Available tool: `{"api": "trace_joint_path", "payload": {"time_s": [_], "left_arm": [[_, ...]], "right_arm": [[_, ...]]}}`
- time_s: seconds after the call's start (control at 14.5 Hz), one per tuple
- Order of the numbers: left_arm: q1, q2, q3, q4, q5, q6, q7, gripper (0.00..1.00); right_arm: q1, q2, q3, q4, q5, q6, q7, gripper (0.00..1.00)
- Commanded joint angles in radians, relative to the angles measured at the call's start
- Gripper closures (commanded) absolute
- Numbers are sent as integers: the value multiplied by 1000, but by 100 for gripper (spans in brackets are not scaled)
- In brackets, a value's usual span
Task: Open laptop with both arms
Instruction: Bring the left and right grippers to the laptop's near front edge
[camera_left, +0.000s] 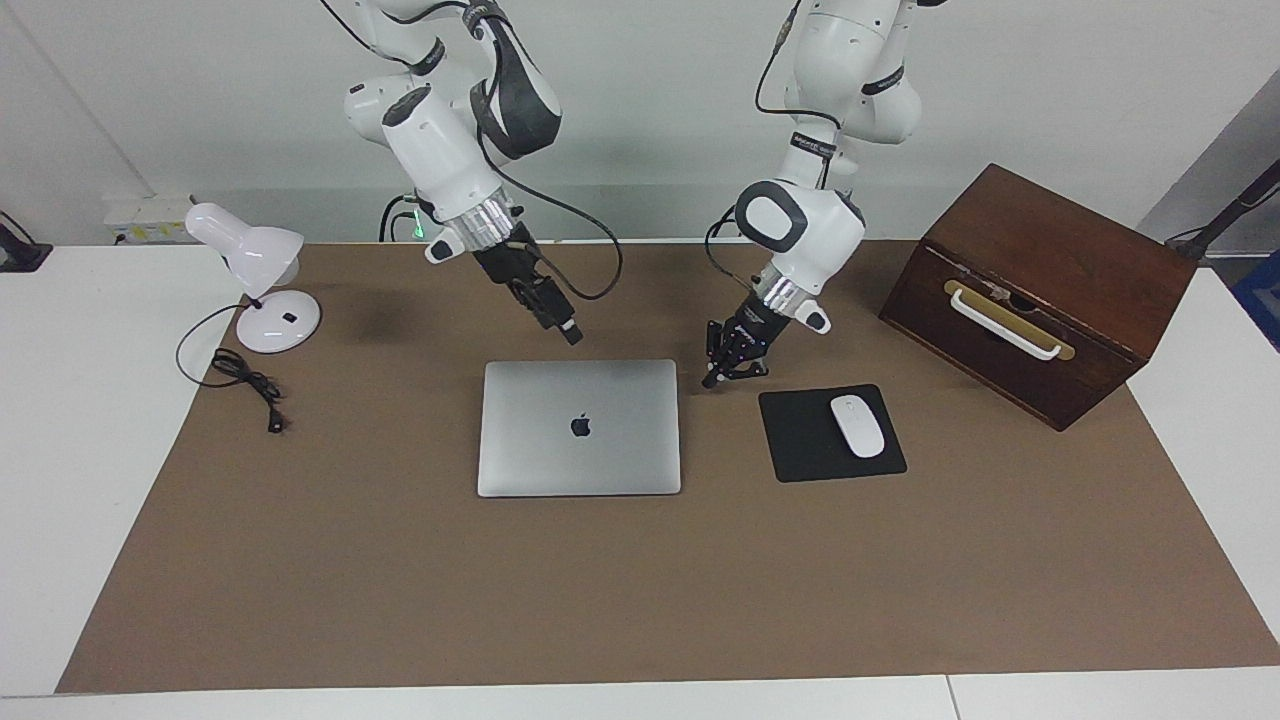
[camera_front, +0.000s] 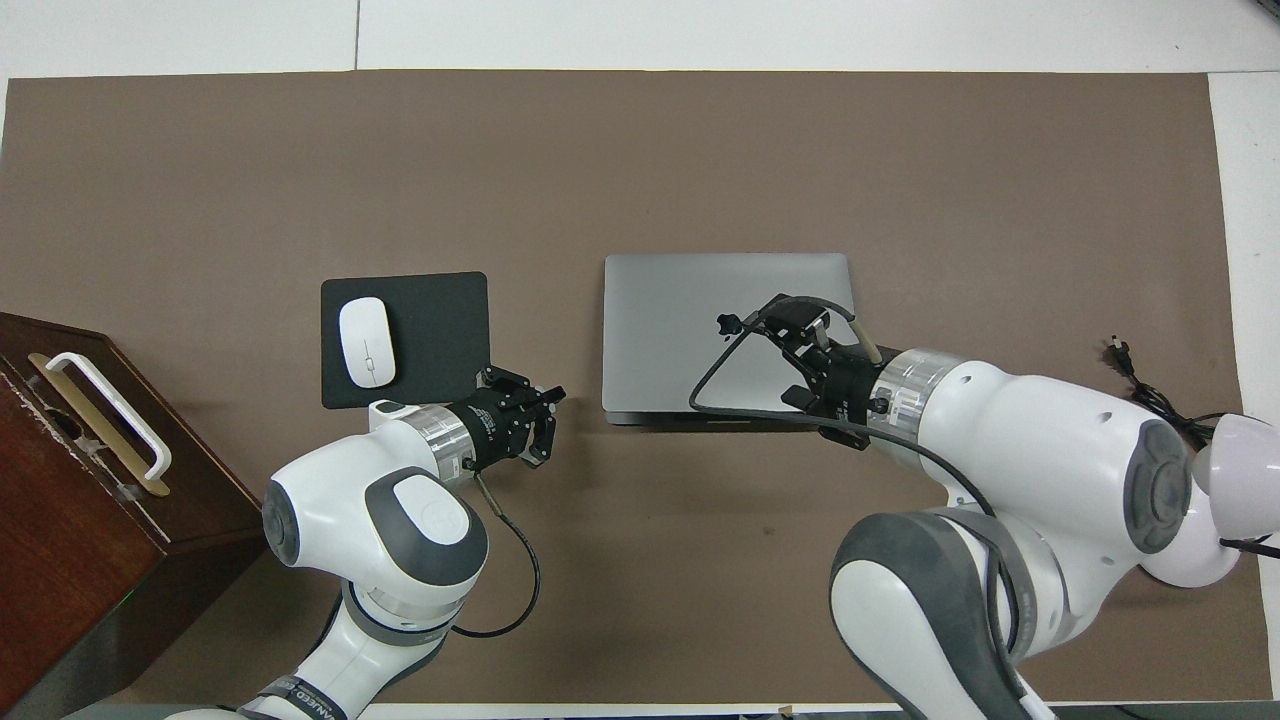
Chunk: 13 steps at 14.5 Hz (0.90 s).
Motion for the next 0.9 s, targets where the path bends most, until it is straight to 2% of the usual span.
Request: {"api": "trace_joint_path", "payload": {"time_s": [0.0, 0.34, 0.55, 0.83], "left_arm": [[-57, 29, 11, 33, -62, 52, 10, 100], [-109, 55, 11, 67, -68, 94, 11, 100], [-154, 101, 9, 102, -68, 139, 11, 100], [-166, 127, 9, 131, -66, 144, 11, 100]], "right_arm": [[2, -28, -1, -59, 32, 53, 7, 0], [13, -24, -1, -107, 93, 79, 4, 0], [13, -23, -2, -144, 112, 84, -10, 0], [11, -11, -13, -159, 115, 95, -92, 0]]}}
